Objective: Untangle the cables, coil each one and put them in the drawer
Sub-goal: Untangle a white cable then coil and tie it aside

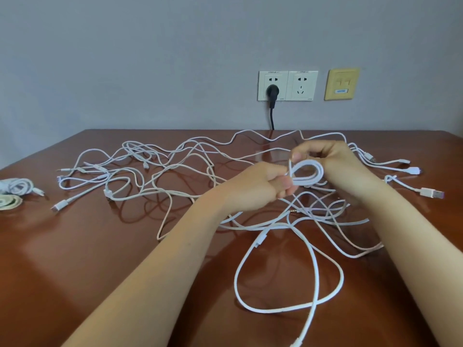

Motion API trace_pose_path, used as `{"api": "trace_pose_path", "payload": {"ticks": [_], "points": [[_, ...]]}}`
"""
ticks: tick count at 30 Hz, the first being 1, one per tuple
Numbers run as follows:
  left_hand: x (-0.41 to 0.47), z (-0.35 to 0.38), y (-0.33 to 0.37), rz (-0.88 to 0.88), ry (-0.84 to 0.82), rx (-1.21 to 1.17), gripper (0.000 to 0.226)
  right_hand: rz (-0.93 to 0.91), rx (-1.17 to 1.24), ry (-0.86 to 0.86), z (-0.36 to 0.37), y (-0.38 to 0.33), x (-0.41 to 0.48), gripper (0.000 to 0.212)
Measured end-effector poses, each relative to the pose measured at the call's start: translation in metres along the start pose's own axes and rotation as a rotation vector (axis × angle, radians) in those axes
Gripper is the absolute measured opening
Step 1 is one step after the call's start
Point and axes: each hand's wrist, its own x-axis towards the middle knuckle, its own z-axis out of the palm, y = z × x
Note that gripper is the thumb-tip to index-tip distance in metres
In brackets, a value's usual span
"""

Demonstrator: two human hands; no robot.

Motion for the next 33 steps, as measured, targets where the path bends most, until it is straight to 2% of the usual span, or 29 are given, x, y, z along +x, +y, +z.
{"api": "trace_pose_path", "payload": {"ticks": [4,8,12,14,16,19,21,24,27,29,33], "points": [[0.005,-0.005,0.0,0.047,0.227,-0.071,0.036,-0.002,-0.029,0.055,0.017,0.005,0.001,0.032],[0.009,-0.009,-0.005,-0.043,0.458,-0.105,0.035,-0.097,-0.654,0.011,0.037,0.017,-0.002,0.033],[0.007,-0.01,-0.005,-0.121,0.557,0.054,0.028,-0.195,-0.839,0.062,0.045,0.006,-0.005,0.028],[0.006,-0.012,-0.007,-0.144,0.576,0.078,0.02,-0.246,-0.885,0.07,0.044,0.004,-0.007,0.03],[0.005,-0.014,-0.009,-0.176,0.584,-0.029,0.008,-0.276,-0.921,0.036,0.044,0.003,-0.01,0.029],[0.006,-0.015,-0.013,-0.182,0.61,-0.053,0.014,-0.358,-0.959,-0.023,0.047,0.0,-0.013,0.019],[0.005,-0.015,-0.014,-0.156,0.613,-0.013,0.011,-0.432,-1.004,-0.039,0.046,-0.004,-0.015,0.02],[0.007,-0.011,-0.015,-0.111,0.581,0.029,0.016,-0.496,-1.025,0.037,0.038,-0.007,-0.014,0.026],[0.008,-0.009,-0.014,-0.048,0.517,0.019,0.03,-0.613,-0.991,0.191,0.032,-0.002,-0.012,0.018],[0.006,-0.009,-0.014,-0.022,0.461,0.082,0.033,-0.583,-0.933,0.281,0.03,-0.003,-0.012,0.015],[0.005,-0.008,-0.014,0.02,0.369,0.103,0.03,-0.373,-0.75,0.293,0.026,-0.007,-0.011,0.01]]}}
